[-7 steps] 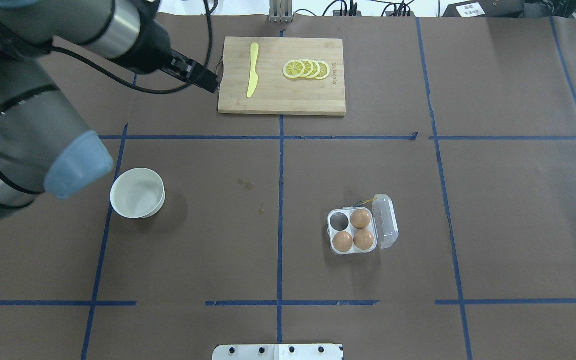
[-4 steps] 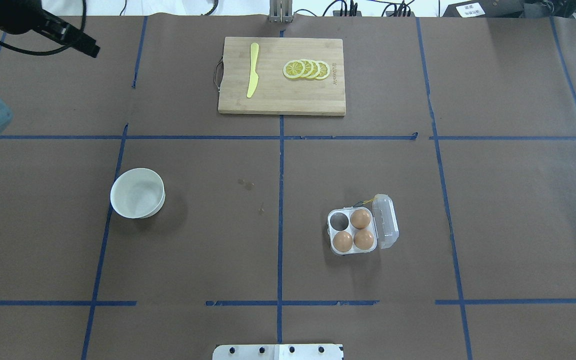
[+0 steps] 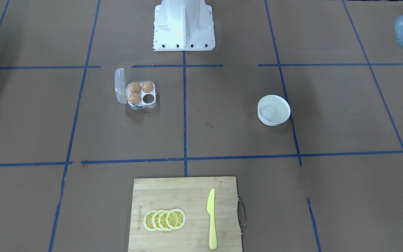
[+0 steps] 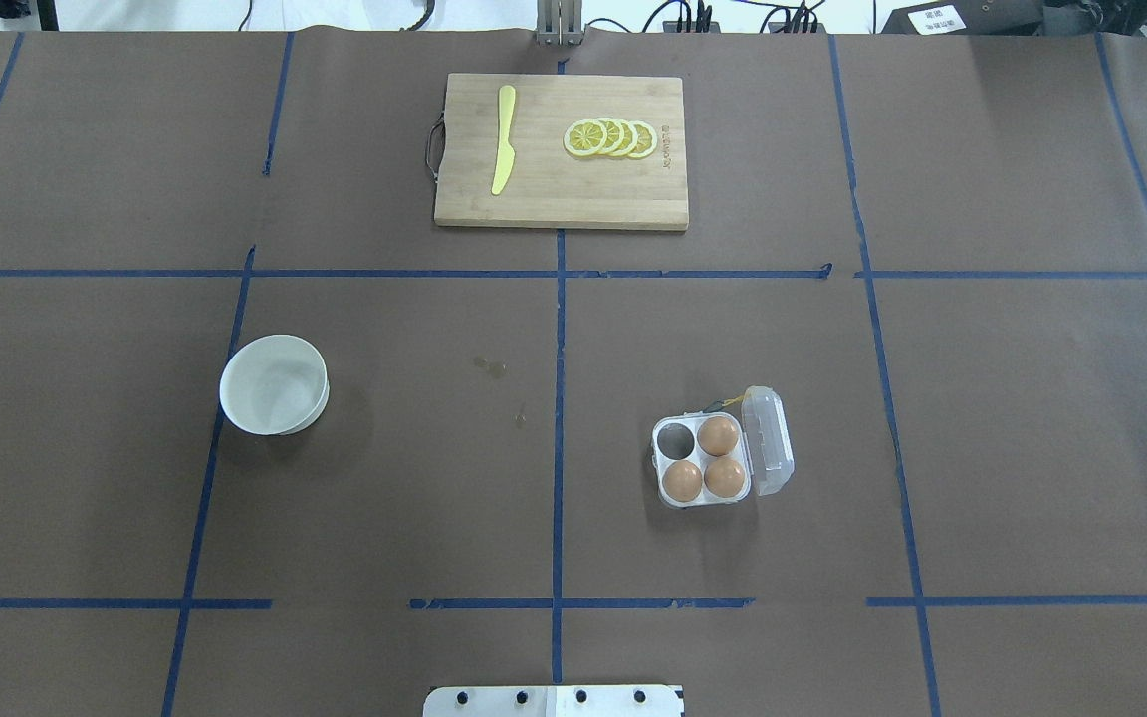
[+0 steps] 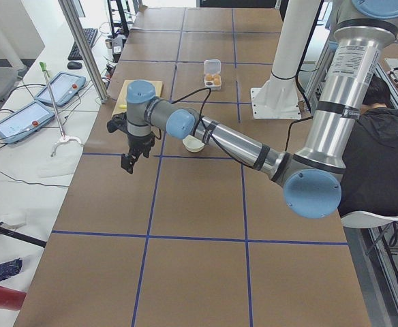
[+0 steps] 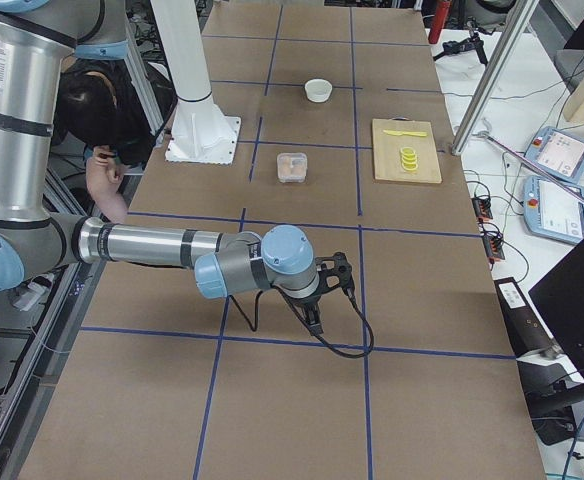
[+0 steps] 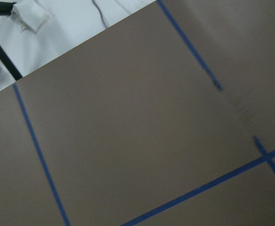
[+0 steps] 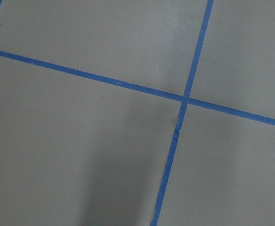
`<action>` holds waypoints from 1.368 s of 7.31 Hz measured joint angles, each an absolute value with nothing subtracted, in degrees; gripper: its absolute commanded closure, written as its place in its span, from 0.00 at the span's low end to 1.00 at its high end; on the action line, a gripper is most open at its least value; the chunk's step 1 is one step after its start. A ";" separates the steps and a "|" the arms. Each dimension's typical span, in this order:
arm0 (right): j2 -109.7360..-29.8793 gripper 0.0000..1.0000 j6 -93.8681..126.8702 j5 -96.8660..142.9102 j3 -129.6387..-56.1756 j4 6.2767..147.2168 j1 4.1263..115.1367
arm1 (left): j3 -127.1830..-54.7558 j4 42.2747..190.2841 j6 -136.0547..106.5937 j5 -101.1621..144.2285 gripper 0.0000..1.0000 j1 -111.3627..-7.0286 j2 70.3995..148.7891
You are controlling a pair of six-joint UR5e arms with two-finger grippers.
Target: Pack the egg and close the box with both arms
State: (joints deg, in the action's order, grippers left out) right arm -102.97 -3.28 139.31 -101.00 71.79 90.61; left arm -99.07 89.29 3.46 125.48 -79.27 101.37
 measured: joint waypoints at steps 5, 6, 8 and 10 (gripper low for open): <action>-102.37 0.00 7.35 139.42 -104.59 71.66 87.38 | -98.11 85.34 13.63 129.88 0.00 -90.53 88.87; -102.27 0.00 13.07 139.17 -107.29 71.65 83.67 | -98.23 84.41 15.05 130.32 0.00 -91.45 88.57; -100.28 0.00 28.00 136.75 -112.20 71.14 73.09 | -98.24 84.03 15.81 130.57 0.00 -92.03 88.61; -98.04 0.00 43.74 129.53 -113.72 65.65 60.33 | -98.22 84.12 15.88 130.62 0.00 -92.07 88.93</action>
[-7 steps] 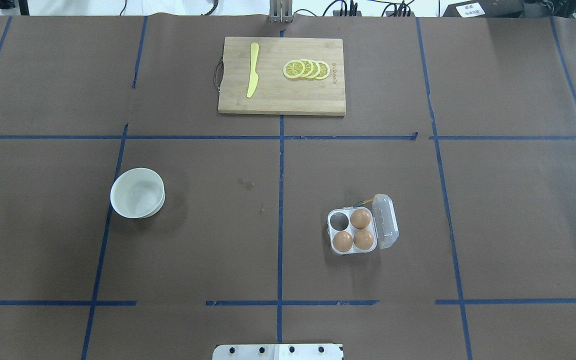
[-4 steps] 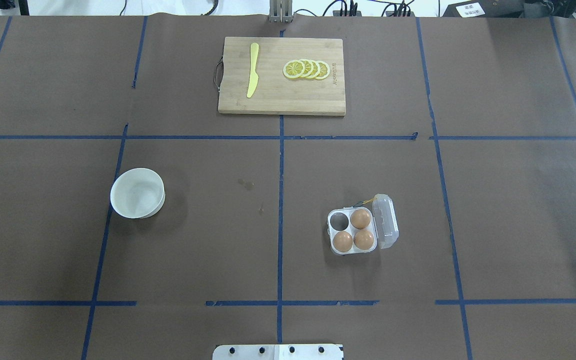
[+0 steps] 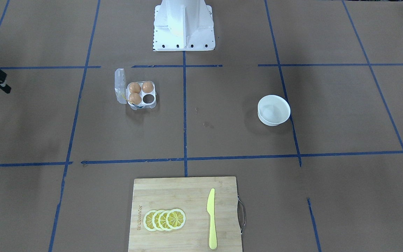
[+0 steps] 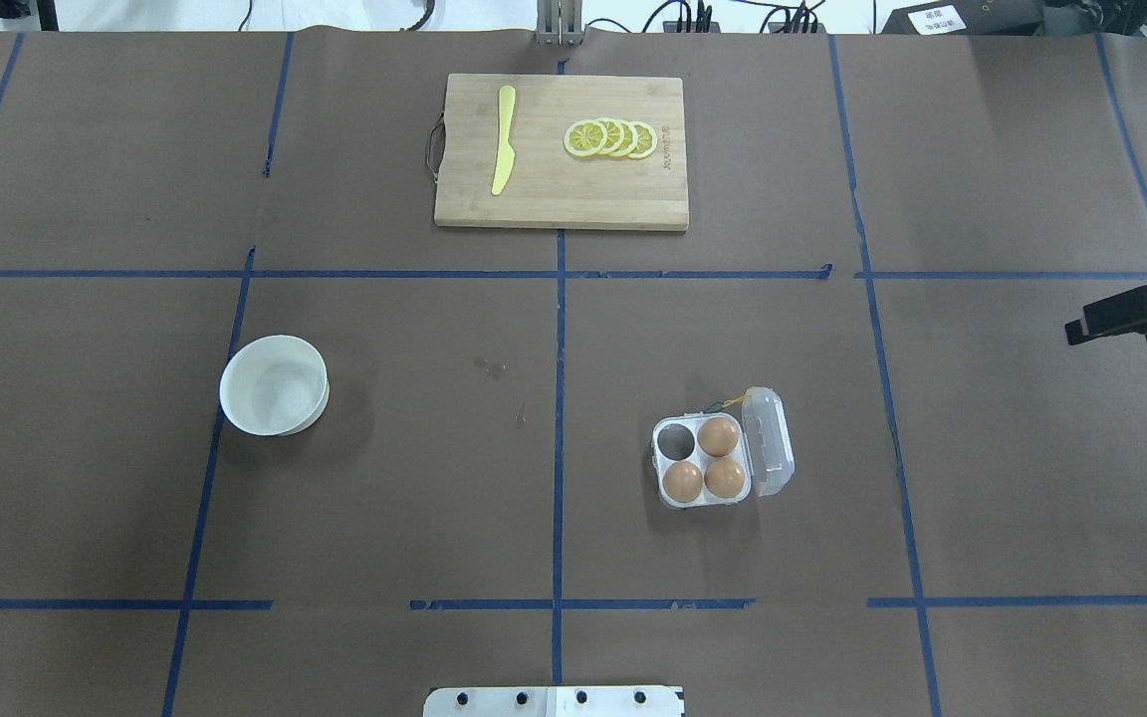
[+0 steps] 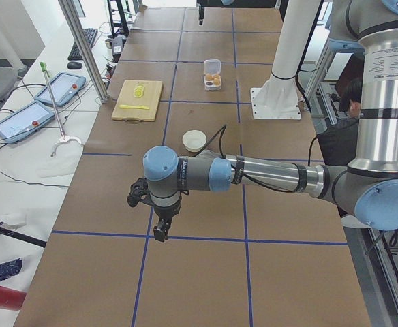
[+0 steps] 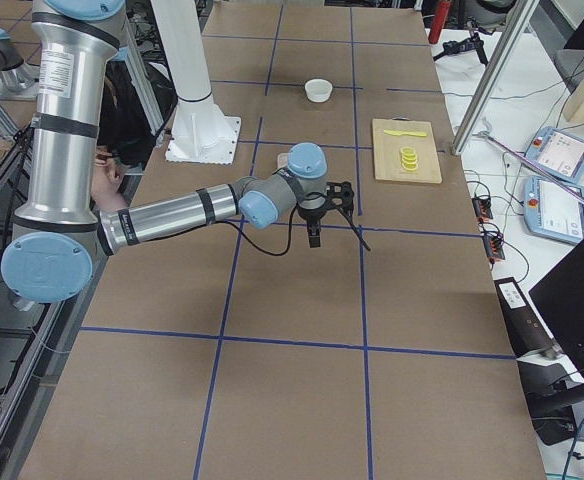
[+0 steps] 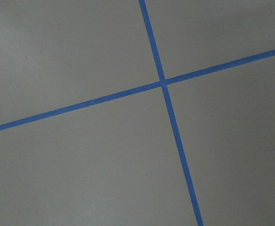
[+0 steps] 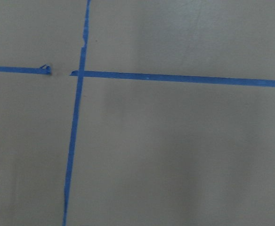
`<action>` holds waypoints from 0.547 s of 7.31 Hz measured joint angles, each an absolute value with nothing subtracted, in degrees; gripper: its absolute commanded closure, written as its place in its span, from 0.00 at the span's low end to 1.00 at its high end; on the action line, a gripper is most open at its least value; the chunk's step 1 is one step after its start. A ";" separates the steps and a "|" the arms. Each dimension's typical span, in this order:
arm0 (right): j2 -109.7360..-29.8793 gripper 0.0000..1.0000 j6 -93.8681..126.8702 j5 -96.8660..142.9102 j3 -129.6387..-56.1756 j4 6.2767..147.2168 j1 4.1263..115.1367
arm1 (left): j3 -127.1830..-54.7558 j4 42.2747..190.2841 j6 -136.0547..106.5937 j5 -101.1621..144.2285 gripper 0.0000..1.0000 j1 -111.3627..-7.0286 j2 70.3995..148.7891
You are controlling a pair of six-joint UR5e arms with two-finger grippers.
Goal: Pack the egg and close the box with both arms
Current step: 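Move the right gripper toward the open carton lid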
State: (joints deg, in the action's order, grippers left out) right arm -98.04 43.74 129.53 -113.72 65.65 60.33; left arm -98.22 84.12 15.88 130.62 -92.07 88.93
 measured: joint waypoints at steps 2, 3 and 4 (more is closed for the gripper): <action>-94.31 0.00 57.12 122.88 -114.01 61.36 49.29 | -98.09 84.43 15.83 130.74 0.00 -92.04 89.23; -91.35 0.00 62.81 118.88 -114.03 60.77 43.80 | -98.17 84.51 15.82 130.77 0.00 -92.03 89.30; -87.96 0.00 68.27 114.53 -113.95 60.61 38.49 | -98.20 84.56 15.82 130.78 0.00 -92.00 89.40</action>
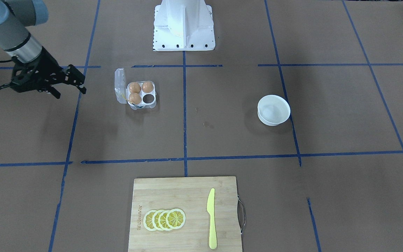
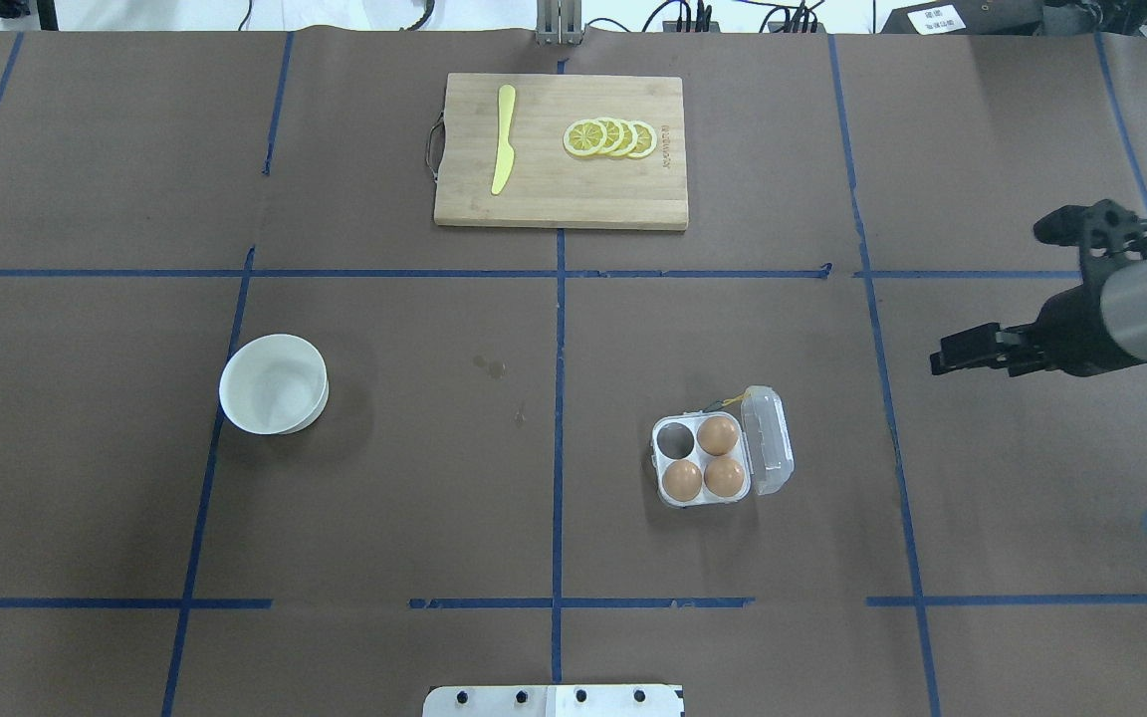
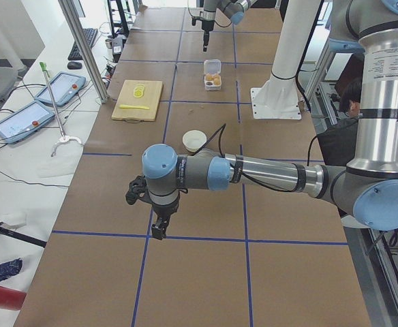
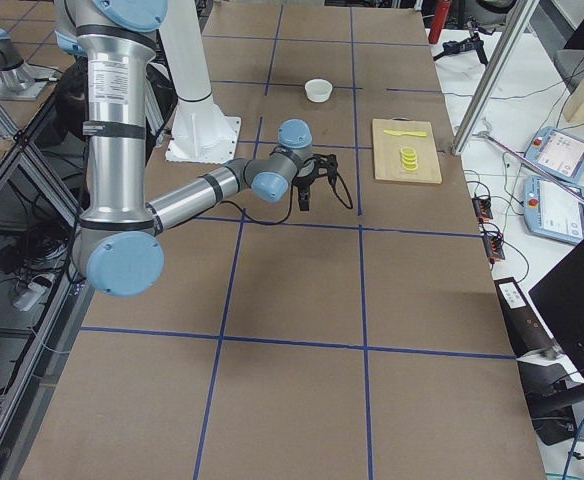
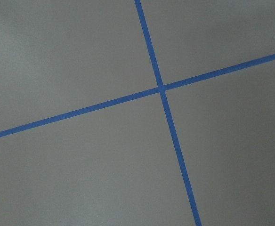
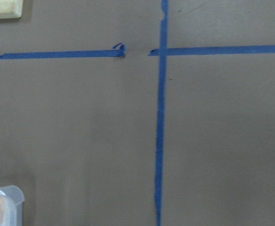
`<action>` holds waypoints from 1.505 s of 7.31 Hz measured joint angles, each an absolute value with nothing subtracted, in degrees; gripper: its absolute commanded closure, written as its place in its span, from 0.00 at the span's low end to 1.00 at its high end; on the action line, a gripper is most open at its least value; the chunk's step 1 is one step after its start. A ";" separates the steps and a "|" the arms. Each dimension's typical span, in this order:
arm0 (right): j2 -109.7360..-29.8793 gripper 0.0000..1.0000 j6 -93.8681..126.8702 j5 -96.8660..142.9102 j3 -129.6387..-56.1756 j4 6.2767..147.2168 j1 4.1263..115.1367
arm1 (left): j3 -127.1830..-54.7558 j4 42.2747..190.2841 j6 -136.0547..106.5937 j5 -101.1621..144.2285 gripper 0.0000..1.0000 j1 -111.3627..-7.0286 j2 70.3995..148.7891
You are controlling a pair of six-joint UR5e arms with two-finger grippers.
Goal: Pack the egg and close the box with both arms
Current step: 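Move the right gripper toward the open carton lid, then push the lid down over the eggs with the right gripper, then withdraw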
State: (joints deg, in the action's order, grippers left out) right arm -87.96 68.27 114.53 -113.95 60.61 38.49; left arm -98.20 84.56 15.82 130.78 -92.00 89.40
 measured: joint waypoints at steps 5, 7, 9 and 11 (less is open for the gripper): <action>-75.91 0.00 78.91 104.68 -113.32 64.81 27.78 | -98.15 84.64 15.82 130.77 0.00 -91.93 89.68; -72.76 0.00 76.79 105.32 -113.54 74.81 29.44 | -98.02 84.64 15.82 130.75 0.00 -91.96 89.65; -72.14 0.00 67.75 109.32 -113.48 82.02 34.67 | -97.86 84.64 15.84 130.70 0.00 -92.00 89.56; -72.85 0.00 56.44 114.01 -113.34 88.78 42.15 | -97.97 84.64 15.89 130.71 0.00 -92.02 89.39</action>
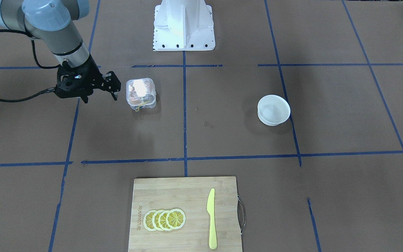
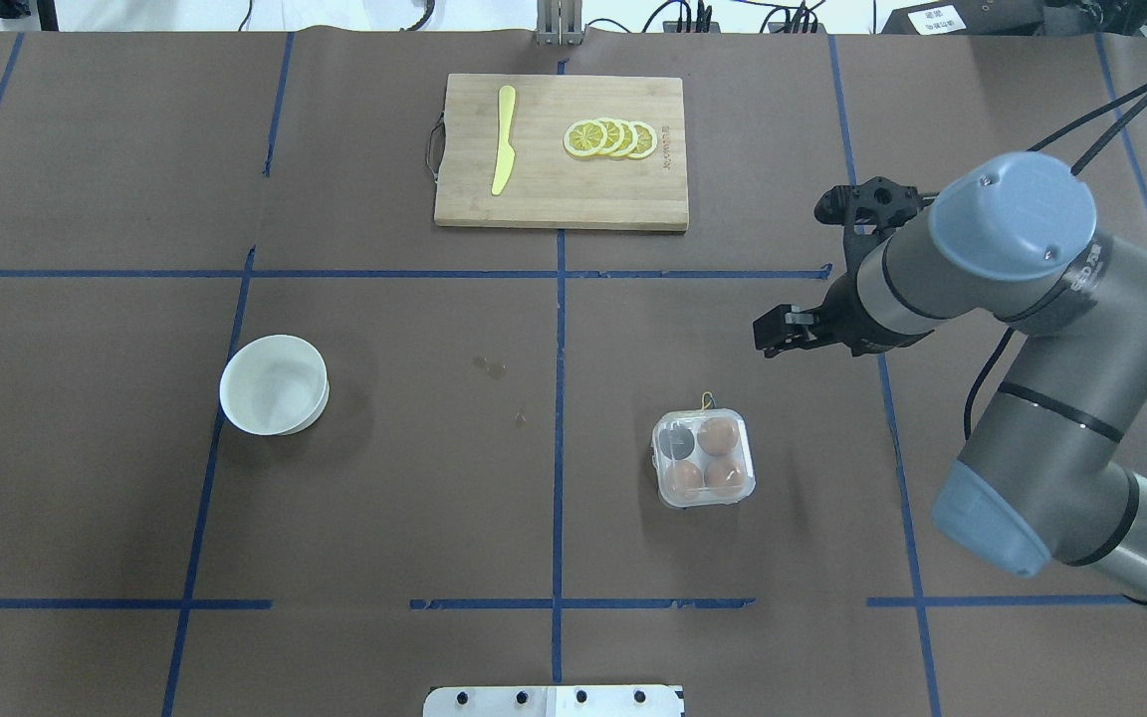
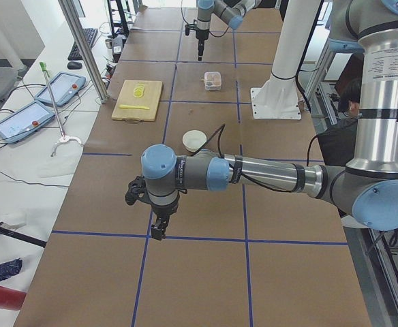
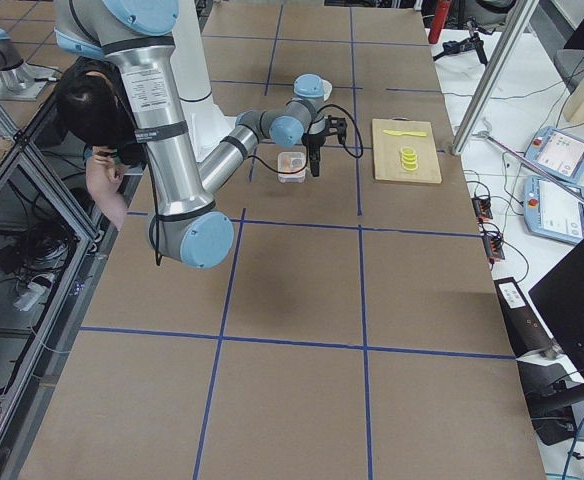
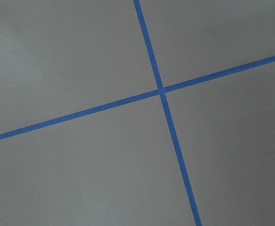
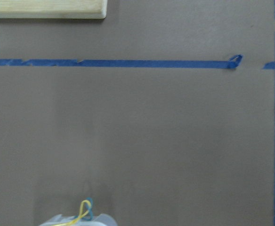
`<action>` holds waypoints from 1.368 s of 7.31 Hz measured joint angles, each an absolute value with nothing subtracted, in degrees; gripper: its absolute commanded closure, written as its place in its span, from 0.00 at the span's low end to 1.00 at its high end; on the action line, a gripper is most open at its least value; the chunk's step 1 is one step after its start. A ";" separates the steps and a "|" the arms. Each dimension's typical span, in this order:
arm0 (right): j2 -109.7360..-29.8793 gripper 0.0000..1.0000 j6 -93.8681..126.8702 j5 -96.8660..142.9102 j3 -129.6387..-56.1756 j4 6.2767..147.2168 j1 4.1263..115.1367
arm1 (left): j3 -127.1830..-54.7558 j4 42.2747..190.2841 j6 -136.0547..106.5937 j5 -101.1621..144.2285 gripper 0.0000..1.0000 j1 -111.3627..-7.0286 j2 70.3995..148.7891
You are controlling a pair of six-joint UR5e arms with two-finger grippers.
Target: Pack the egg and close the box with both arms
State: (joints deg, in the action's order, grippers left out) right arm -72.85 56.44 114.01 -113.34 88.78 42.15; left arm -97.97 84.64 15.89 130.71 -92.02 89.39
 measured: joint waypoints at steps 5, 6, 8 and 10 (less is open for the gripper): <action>-83.99 0.00 12.63 121.20 -109.55 99.47 67.21 | -97.77 85.08 15.93 130.78 0.00 -92.02 88.89; -86.71 0.00 4.45 123.72 -107.25 99.38 73.24 | -97.82 85.19 15.92 130.78 0.00 -92.02 88.82; -92.44 0.00 -4.42 126.62 -103.49 99.06 82.37 | -97.88 85.19 15.74 130.80 0.00 -92.02 88.78; -96.88 0.00 -6.06 127.50 -101.88 98.60 87.01 | -97.55 85.17 14.91 131.58 0.00 -92.00 88.73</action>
State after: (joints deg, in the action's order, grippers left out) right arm -96.88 -6.06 127.50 -101.88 98.60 87.01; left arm -97.55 85.17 14.91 131.58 -92.00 88.73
